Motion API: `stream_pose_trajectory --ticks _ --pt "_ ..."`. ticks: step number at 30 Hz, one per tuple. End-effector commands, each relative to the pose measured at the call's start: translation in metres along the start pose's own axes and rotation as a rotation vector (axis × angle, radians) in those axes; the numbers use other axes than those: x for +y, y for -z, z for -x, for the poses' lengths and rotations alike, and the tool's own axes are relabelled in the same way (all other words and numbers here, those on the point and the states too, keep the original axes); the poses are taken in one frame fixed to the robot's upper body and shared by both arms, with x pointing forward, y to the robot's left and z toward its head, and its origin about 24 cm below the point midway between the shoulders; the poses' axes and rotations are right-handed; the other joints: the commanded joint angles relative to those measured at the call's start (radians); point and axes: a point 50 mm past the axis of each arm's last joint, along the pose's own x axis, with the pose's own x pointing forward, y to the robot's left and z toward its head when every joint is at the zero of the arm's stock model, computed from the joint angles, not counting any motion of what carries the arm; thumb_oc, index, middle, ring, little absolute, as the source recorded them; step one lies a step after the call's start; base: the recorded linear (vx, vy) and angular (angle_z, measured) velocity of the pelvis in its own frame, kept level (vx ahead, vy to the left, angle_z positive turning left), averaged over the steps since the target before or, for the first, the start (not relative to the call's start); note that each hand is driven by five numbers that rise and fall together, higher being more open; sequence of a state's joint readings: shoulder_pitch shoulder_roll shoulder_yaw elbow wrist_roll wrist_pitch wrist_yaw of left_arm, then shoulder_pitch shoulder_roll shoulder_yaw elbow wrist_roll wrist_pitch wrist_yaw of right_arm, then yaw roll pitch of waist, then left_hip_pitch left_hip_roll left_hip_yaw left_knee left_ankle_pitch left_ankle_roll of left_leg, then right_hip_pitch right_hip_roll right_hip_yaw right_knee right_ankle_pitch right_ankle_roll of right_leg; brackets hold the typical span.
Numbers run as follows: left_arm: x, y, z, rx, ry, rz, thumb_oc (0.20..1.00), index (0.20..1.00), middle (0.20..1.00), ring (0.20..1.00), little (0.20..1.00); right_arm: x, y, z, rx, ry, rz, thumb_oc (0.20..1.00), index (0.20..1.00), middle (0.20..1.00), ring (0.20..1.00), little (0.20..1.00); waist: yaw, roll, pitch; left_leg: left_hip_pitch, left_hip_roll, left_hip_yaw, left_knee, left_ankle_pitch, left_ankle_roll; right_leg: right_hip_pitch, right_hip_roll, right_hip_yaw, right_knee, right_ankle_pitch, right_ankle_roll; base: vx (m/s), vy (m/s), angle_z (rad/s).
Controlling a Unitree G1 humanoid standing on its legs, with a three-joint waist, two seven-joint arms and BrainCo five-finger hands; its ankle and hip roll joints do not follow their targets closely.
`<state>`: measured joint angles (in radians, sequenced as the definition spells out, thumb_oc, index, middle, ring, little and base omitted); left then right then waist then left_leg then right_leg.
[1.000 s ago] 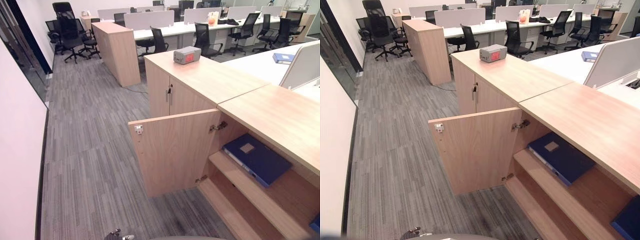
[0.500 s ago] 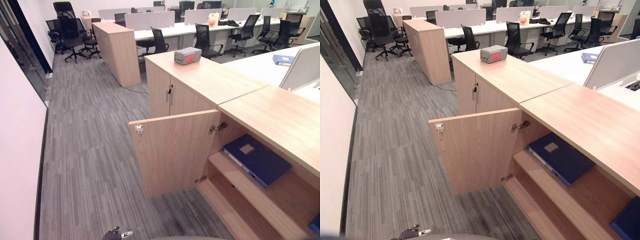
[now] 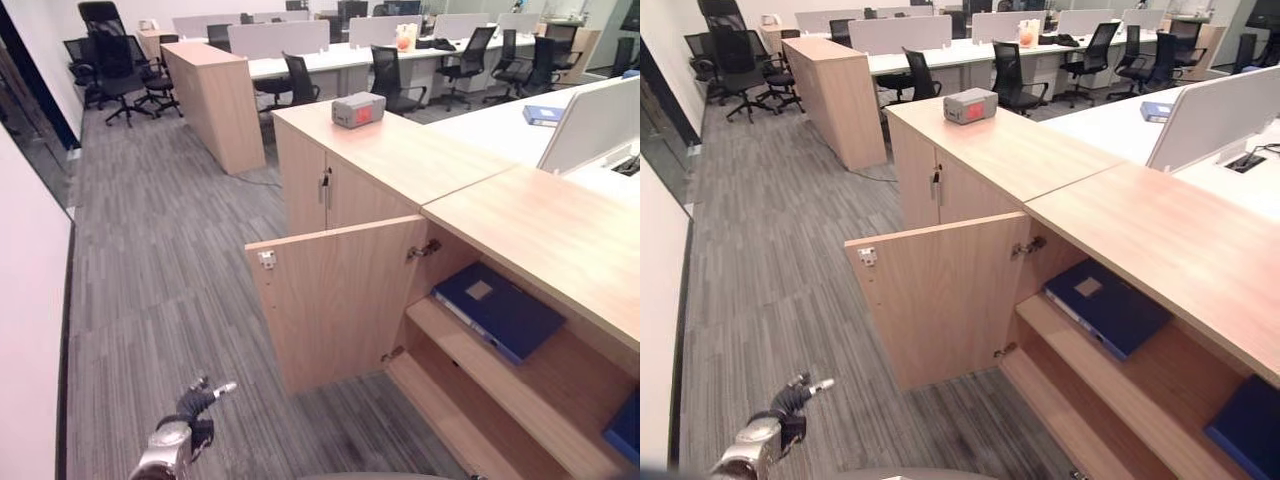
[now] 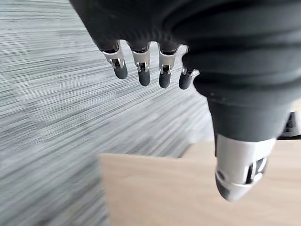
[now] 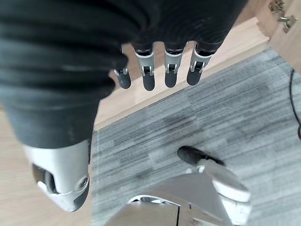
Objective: Put the empty folder in the office cabinet
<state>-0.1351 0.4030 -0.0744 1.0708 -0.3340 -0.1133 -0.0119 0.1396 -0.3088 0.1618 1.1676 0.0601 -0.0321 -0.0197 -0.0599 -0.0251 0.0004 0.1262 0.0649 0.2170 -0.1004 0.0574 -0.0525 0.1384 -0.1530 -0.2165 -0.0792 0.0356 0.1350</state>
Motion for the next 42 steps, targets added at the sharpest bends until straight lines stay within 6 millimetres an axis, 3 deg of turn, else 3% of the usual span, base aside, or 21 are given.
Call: stream_pose_trajectory --ticks 1,5,6,10,11,12,17,22,31,40,42 --pt "0.028 -0.082 -0.012 -0.232 -0.082 0.068 1.0 1.0 1.0 1.0 1.0 0.004 -0.036 -0.005 -0.103 -0.03 0.011 1.0 1.0 1.0 1.0 1.0 -0.023 -0.02 0.047 0.067 0.037 -0.003 0.013 -0.109 -0.049 -0.026 -0.07 -0.016 0.012 0.034 0.1 0.02 0.028 -0.15" --pt "0.044 -0.118 -0.011 -0.307 -0.11 0.05 1.0 1.0 1.0 1.0 1.0 0.006 -0.035 -0.005 -0.099 -0.046 0.034 1.0 1.0 1.0 1.0 1.0 -0.045 -0.031 0.056 0.07 0.039 0.024 0.013 -0.112 -0.049 -0.045 -0.07 0.004 0.015 0.043 0.108 0.02 0.032 -0.35" --pt "0.047 -0.135 -0.011 -0.341 -0.111 0.02 1.0 1.0 1.0 1.0 1.0 0.005 -0.034 -0.005 -0.091 -0.048 0.052 1.0 1.0 1.0 1.0 1.0 -0.054 -0.036 0.058 0.072 0.039 0.035 0.013 -0.114 -0.049 -0.05 -0.071 0.008 0.017 0.048 0.112 0.02 0.019 -0.15" --pt "0.048 -0.152 -0.01 -0.375 -0.108 -0.015 1.0 1.0 1.0 1.0 1.0 0.006 -0.034 -0.005 -0.087 -0.052 0.074 1.0 1.0 1.0 1.0 1.0 -0.057 -0.042 0.061 0.075 0.04 0.046 0.013 -0.118 -0.05 -0.054 -0.072 0.014 0.016 0.053 0.116 0.01 0.015 -0.14" --pt "0.047 -0.169 -0.008 -0.415 -0.1 -0.037 1.0 1.0 1.0 1.0 1.0 0.003 -0.032 -0.005 -0.076 -0.048 0.093 1.0 1.0 1.0 1.0 1.0 -0.064 -0.048 0.063 0.076 0.04 0.054 0.013 -0.12 -0.05 -0.058 -0.074 0.02 0.015 0.057 0.12 0.0 0.005 -0.11" --pt "0.047 -0.17 -0.008 -0.415 -0.099 -0.038 1.0 1.0 1.0 1.0 1.0 0.003 -0.032 -0.005 -0.076 -0.048 0.093 1.0 1.0 1.0 1.0 1.0 -0.063 -0.048 0.064 0.077 0.04 0.055 0.013 -0.12 -0.05 -0.058 -0.074 0.021 0.015 0.057 0.12 -0.01 0.01 -0.09" --pt "0.026 -0.211 -0.003 -0.524 -0.038 -0.105 1.0 1.0 1.0 1.0 1.0 0.004 -0.03 -0.005 -0.064 -0.054 0.116 1.0 1.0 1.0 1.0 1.0 -0.074 -0.066 0.073 0.079 0.039 0.064 0.013 -0.125 -0.051 -0.064 -0.077 0.026 0.015 0.066 0.126 0.0 0.004 -0.08" --pt "-0.002 -0.236 0.001 -0.597 0.036 -0.139 1.0 1.0 1.0 1.0 1.0 0.009 -0.033 -0.005 -0.076 -0.069 0.129 1.0 1.0 1.0 1.0 1.0 -0.083 -0.077 0.086 0.074 0.037 0.067 0.013 -0.127 -0.049 -0.073 -0.082 0.027 0.015 0.073 0.127 0.0 0.0 0.0" --pt "-0.035 -0.25 0.005 -0.646 0.134 -0.206 1.0 1.0 1.0 1.0 1.0 0.012 -0.039 -0.006 -0.092 -0.079 0.15 1.0 1.0 1.0 1.0 1.0 -0.091 -0.079 0.1 0.065 0.031 0.062 0.013 -0.127 -0.045 -0.083 -0.088 0.024 0.019 0.078 0.127 0.0 0.002 -0.01" --pt "-0.06 -0.24 0.006 -0.658 0.228 -0.259 1.0 1.0 1.0 1.0 1.0 0.013 -0.037 -0.005 -0.09 -0.082 0.146 1.0 1.0 1.0 1.0 1.0 -0.086 -0.08 0.1 0.058 0.023 0.046 0.013 -0.13 -0.041 -0.08 -0.094 0.013 0.017 0.078 0.127 0.0 0.004 0.03" --pt "-0.082 -0.223 0.009 -0.665 0.326 -0.291 1.0 1.0 1.0 1.0 1.0 0.012 -0.034 -0.005 -0.076 -0.075 0.138 1.0 1.0 1.0 1.0 1.0 -0.073 -0.077 0.105 0.051 0.018 0.032 0.013 -0.131 -0.038 -0.074 -0.099 0.004 0.018 0.075 0.127 -0.01 0.014 0.06"
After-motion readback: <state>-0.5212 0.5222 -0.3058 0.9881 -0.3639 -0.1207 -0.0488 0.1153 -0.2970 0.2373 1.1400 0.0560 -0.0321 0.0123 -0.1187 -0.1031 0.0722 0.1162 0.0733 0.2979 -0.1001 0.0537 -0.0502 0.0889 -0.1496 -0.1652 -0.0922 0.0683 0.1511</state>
